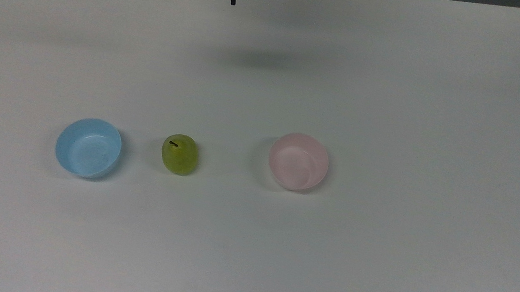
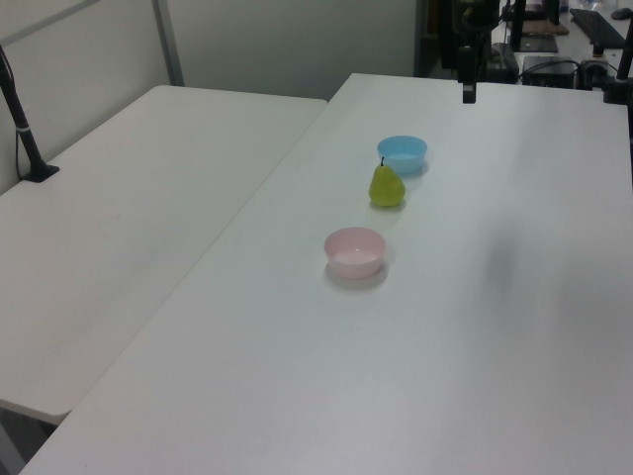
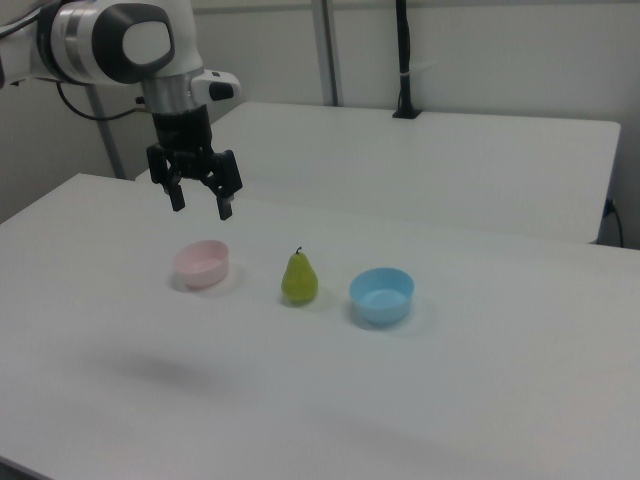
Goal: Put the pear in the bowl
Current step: 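Lower the open gripper down over the green pear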
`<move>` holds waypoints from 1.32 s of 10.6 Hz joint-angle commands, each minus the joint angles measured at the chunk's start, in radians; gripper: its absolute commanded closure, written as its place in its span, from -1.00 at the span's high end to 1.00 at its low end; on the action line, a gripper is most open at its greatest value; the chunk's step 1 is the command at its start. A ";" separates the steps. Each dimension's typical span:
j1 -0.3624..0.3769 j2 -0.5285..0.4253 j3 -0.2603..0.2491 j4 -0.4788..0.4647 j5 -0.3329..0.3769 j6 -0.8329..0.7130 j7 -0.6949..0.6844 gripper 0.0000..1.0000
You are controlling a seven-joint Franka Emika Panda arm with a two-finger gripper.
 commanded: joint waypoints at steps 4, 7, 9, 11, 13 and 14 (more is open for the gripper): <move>0.000 0.017 -0.009 0.018 -0.004 0.000 0.008 1.00; 0.005 0.039 -0.008 0.018 0.000 0.018 0.004 1.00; 0.005 0.061 -0.008 0.024 0.000 0.099 0.017 1.00; -0.015 0.099 -0.009 0.038 0.000 0.139 -0.012 1.00; -0.041 0.156 -0.009 0.038 -0.001 0.234 -0.066 1.00; -0.049 0.215 -0.009 0.038 0.000 0.306 -0.078 1.00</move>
